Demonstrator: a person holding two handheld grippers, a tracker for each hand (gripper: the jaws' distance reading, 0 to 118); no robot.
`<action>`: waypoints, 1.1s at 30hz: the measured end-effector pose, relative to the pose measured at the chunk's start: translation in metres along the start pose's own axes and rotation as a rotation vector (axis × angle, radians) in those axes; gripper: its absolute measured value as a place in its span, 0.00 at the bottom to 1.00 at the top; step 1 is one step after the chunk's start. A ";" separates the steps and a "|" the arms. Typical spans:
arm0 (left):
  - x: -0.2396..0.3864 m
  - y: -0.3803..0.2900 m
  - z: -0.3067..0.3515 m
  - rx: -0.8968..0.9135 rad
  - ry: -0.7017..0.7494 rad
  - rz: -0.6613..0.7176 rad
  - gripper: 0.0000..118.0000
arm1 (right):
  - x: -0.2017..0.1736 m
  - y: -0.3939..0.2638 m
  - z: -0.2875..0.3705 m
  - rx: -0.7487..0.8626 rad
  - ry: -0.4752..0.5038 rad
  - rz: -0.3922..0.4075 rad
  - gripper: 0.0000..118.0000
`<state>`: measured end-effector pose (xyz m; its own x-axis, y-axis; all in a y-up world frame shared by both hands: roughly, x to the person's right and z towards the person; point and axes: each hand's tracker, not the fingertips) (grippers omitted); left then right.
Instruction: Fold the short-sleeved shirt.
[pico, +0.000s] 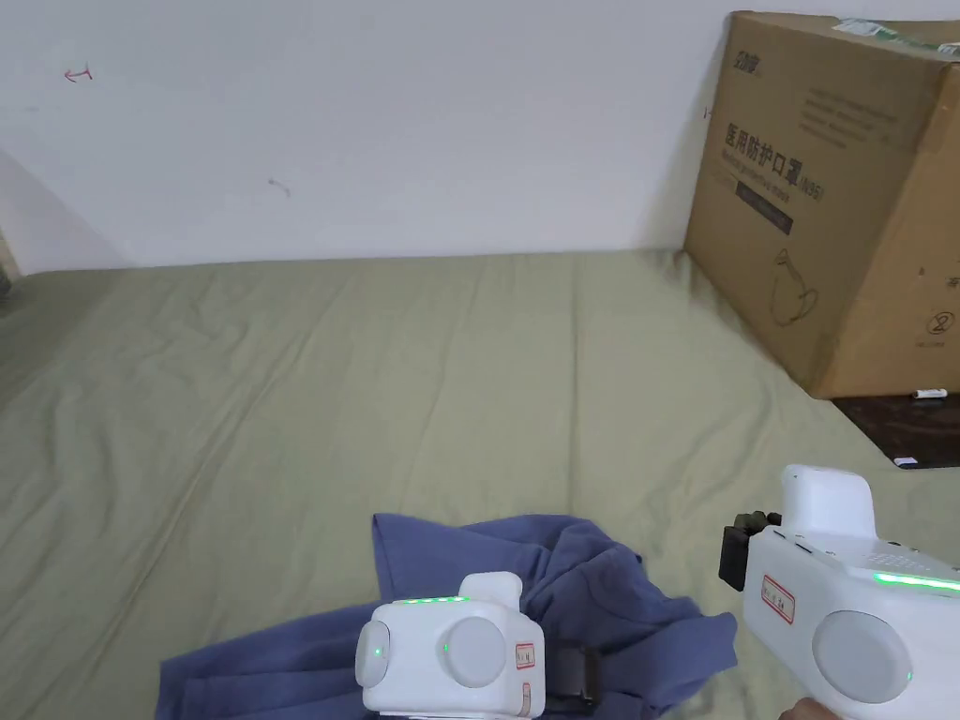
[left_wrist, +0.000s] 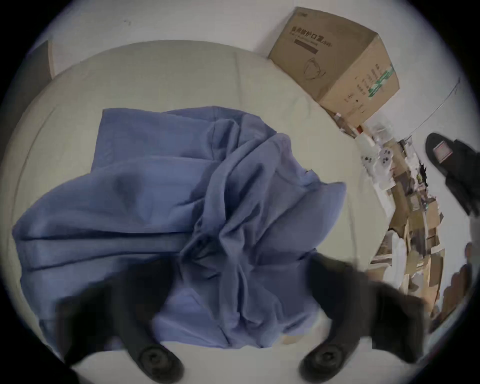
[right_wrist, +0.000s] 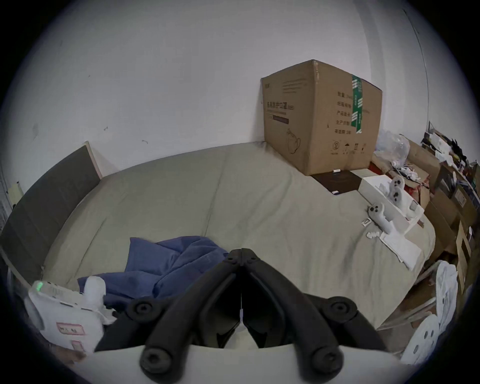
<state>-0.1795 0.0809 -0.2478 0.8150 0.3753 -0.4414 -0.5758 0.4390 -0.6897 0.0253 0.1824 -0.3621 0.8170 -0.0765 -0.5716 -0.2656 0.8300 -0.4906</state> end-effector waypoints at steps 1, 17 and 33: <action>-0.001 -0.001 0.015 0.029 0.007 0.005 0.99 | -0.004 0.001 -0.001 -0.001 0.006 0.005 0.00; -0.180 -0.023 0.101 0.162 0.282 0.253 0.00 | -0.072 -0.014 -0.030 -0.071 0.140 0.063 0.00; -0.256 0.025 0.068 0.072 0.481 0.280 0.23 | -0.073 -0.012 -0.079 -0.150 0.131 0.071 0.00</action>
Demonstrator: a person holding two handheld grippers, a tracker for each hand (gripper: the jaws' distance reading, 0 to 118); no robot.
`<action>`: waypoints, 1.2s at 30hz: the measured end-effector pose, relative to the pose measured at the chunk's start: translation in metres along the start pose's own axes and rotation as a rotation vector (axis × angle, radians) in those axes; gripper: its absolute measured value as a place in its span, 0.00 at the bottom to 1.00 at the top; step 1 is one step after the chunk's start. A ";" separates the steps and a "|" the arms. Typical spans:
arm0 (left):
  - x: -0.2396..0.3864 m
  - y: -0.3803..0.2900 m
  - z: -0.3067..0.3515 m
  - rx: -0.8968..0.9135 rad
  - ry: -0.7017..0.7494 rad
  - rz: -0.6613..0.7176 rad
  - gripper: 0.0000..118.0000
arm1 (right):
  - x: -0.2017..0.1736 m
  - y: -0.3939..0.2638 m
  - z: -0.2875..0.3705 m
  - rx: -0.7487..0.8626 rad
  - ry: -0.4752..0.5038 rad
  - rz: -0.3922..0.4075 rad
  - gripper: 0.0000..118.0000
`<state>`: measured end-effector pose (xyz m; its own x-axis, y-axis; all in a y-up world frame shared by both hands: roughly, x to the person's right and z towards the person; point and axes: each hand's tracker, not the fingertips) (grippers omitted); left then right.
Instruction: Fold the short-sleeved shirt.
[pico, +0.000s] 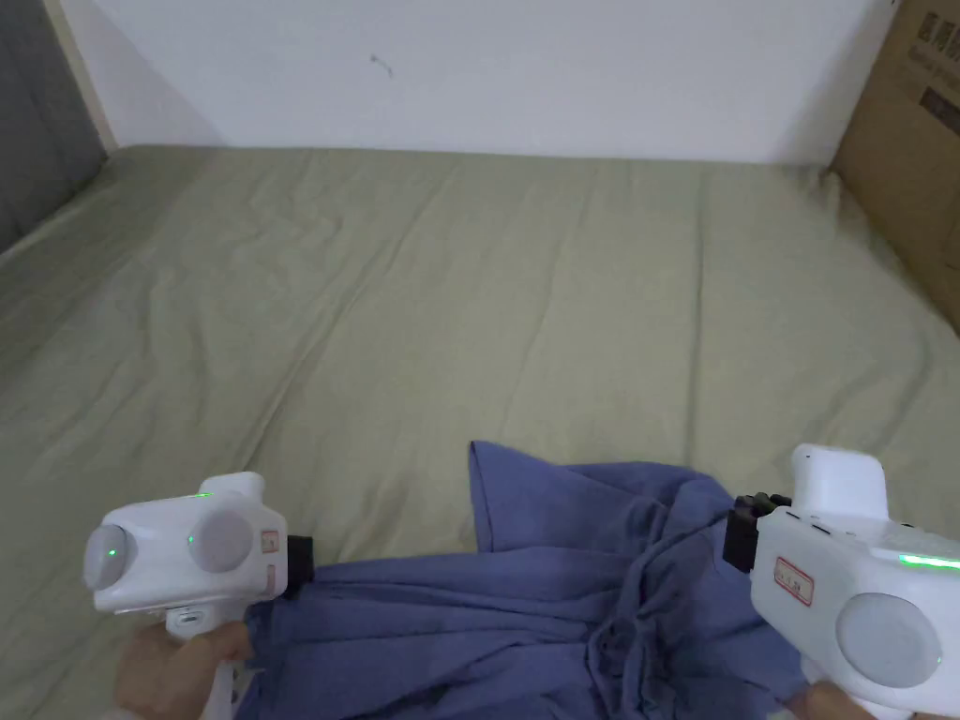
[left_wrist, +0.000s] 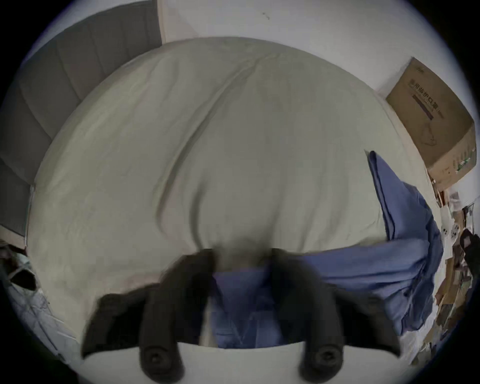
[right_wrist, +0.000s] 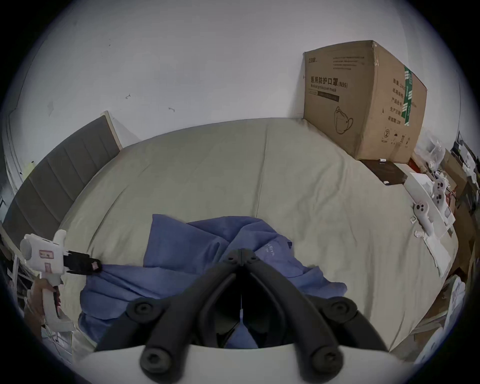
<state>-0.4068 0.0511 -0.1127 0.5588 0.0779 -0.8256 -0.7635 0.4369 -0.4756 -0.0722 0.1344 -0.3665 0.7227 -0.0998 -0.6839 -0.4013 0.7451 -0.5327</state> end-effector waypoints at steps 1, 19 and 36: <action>0.001 0.000 0.005 -0.004 -0.016 0.003 0.02 | 0.002 0.002 -0.003 -0.003 0.001 0.001 0.00; 0.016 0.024 0.042 0.083 -0.086 -0.037 0.02 | 0.000 0.079 -0.176 -0.395 0.168 0.254 0.70; 0.011 0.038 0.066 0.092 -0.099 -0.045 0.02 | -0.002 0.105 -0.142 -0.322 0.160 0.231 0.03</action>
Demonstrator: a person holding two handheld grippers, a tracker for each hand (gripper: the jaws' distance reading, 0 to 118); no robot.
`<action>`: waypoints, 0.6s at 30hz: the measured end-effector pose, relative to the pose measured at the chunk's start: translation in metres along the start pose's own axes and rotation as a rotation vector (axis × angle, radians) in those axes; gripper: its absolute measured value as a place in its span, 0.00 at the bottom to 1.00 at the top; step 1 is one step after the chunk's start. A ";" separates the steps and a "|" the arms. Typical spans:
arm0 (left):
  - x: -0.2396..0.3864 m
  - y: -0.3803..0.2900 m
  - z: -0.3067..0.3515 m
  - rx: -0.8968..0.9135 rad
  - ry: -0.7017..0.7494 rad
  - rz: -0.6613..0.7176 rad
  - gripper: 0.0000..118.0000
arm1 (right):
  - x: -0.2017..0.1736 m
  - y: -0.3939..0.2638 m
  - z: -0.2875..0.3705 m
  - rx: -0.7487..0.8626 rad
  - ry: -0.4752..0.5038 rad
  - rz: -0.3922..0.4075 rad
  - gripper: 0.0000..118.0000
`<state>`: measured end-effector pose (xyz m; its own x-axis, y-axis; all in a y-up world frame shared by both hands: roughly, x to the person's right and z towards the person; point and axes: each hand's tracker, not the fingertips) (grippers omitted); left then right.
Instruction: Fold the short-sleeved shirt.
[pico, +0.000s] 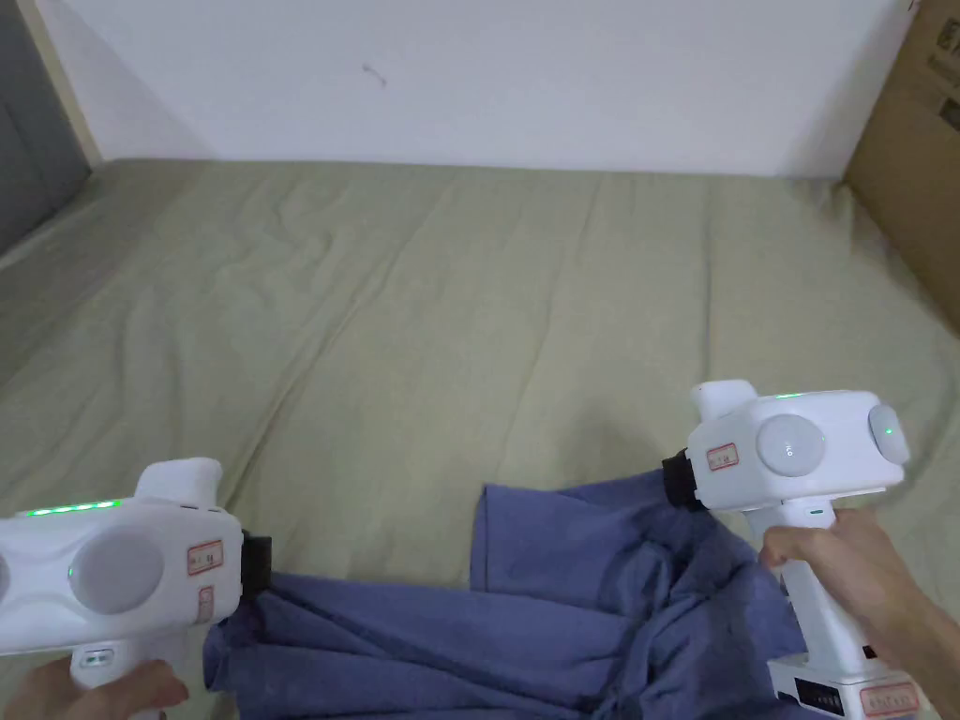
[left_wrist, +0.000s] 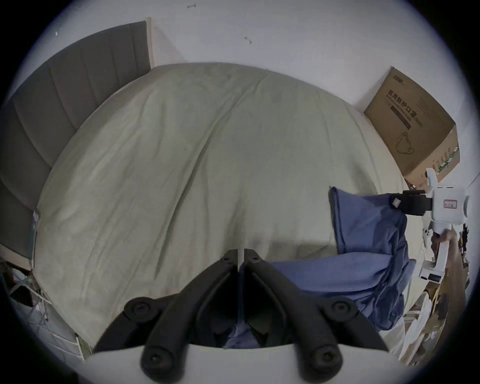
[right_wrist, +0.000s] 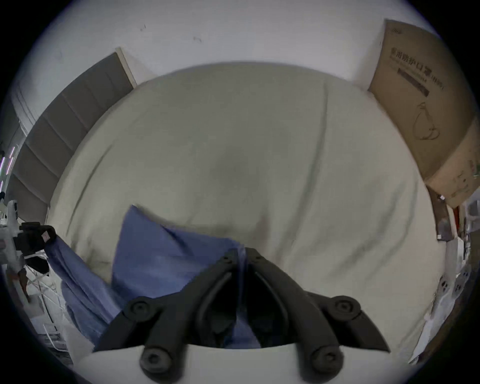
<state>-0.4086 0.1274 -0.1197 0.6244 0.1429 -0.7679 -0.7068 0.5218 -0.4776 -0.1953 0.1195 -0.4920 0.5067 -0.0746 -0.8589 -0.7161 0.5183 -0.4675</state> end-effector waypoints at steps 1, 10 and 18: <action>0.002 0.007 0.011 0.024 -0.010 0.000 0.02 | 0.004 0.004 0.016 0.037 -0.004 -0.025 0.03; 0.027 0.077 0.120 0.270 0.040 -0.083 0.02 | 0.052 0.032 0.188 0.323 -0.087 -0.131 0.03; 0.038 0.131 0.218 0.482 0.123 -0.132 0.02 | 0.083 0.039 0.309 0.494 -0.159 -0.229 0.03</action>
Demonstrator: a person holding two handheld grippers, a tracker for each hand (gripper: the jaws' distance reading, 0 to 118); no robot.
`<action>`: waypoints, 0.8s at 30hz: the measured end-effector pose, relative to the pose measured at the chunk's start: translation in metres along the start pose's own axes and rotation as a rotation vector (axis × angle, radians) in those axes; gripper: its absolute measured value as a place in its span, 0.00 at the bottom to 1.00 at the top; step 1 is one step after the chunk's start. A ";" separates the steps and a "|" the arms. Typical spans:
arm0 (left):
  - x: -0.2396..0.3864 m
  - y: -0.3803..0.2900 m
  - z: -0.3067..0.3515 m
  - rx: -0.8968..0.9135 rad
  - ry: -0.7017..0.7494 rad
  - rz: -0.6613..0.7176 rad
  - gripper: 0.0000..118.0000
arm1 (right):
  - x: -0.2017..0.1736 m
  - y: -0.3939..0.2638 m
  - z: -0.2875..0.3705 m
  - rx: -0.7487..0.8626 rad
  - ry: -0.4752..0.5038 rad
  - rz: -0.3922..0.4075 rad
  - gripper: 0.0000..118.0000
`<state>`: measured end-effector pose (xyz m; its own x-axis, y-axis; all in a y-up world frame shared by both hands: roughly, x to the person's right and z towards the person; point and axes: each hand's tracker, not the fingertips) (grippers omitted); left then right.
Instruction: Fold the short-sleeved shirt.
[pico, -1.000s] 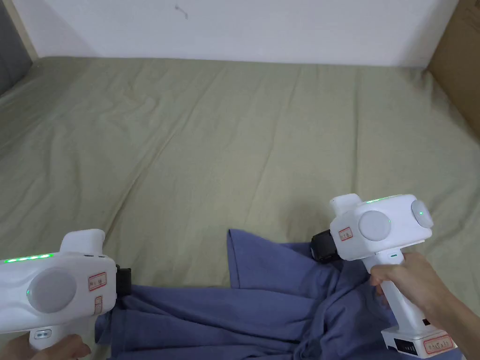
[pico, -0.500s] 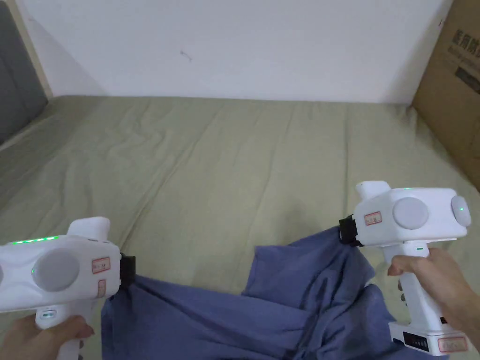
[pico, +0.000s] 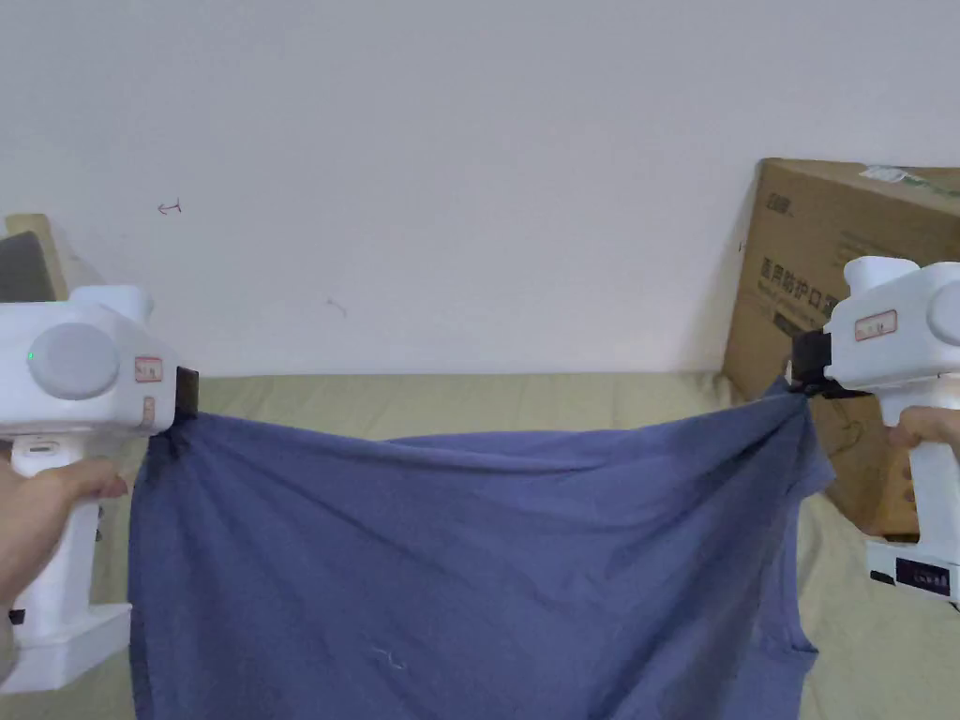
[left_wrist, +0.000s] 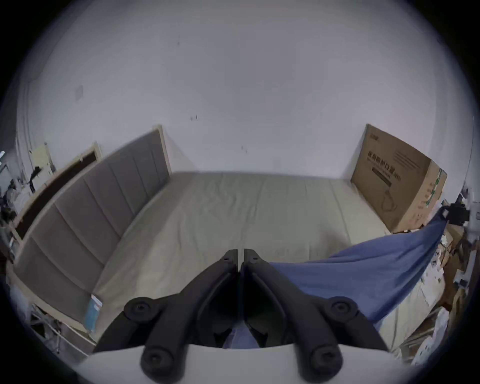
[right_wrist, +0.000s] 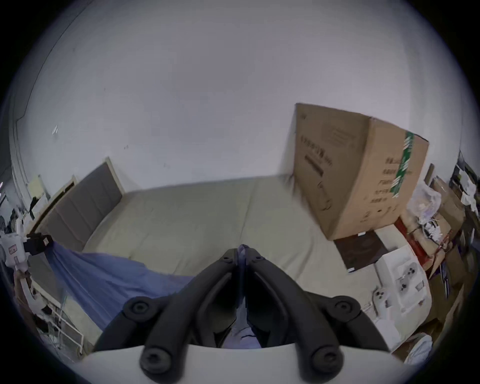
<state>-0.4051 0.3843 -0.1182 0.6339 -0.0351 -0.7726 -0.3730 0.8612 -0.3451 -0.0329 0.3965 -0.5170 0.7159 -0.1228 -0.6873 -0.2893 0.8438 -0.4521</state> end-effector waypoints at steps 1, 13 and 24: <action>0.000 0.010 0.003 0.018 0.022 -0.033 0.02 | 0.001 0.007 0.005 0.010 -0.001 -0.013 0.03; -0.019 0.082 -0.005 0.085 0.083 -0.036 0.02 | -0.013 0.077 -0.002 0.084 -0.005 -0.106 0.03; -0.021 0.217 -0.060 0.264 0.204 -0.022 0.02 | -0.057 0.220 -0.054 0.224 -0.017 -0.134 0.03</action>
<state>-0.5398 0.5417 -0.2087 0.4815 -0.1333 -0.8663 -0.1556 0.9597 -0.2341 -0.1716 0.5608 -0.6076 0.7495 -0.2339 -0.6193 -0.0448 0.9154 -0.4000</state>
